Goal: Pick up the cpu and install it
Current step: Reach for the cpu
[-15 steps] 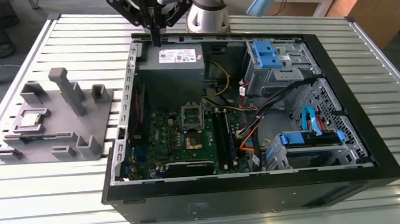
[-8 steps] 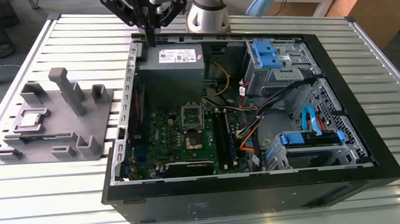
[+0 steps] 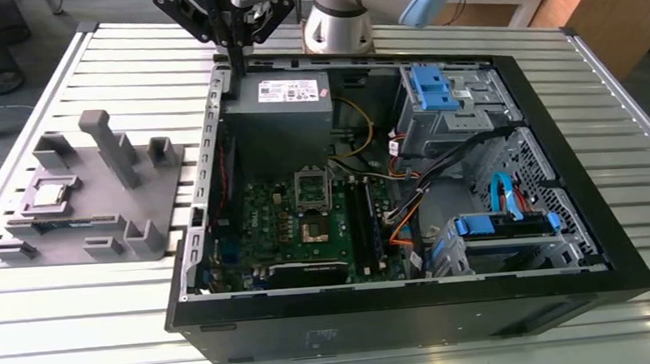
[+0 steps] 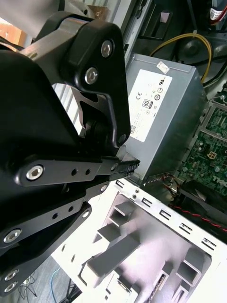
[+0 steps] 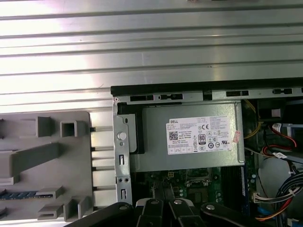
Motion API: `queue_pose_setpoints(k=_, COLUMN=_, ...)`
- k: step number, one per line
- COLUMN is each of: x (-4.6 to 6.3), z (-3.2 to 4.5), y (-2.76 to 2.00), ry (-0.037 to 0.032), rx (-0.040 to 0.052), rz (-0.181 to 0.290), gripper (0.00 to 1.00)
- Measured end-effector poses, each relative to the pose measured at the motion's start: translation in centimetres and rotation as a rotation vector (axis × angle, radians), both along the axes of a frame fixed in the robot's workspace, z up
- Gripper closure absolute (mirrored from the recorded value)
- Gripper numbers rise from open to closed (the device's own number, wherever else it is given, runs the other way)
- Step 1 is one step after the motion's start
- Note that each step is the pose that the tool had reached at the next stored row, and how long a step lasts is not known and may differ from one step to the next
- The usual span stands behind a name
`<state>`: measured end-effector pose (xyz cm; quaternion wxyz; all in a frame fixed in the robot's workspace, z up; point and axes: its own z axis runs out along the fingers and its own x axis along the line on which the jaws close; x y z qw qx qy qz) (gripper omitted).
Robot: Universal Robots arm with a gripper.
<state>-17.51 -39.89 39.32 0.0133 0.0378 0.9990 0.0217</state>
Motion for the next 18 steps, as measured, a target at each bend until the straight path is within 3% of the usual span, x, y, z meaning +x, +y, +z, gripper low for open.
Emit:
queue_pose_setpoints(k=13, x=-0.36, z=0.0, y=0.0, ry=0.0001, rx=0.0, rz=0.0, gripper=0.89)
queue_pose_setpoints(k=18, x=-0.98, z=0.0, y=0.0, ry=0.0001, rx=0.0, rz=0.0, gripper=0.89)
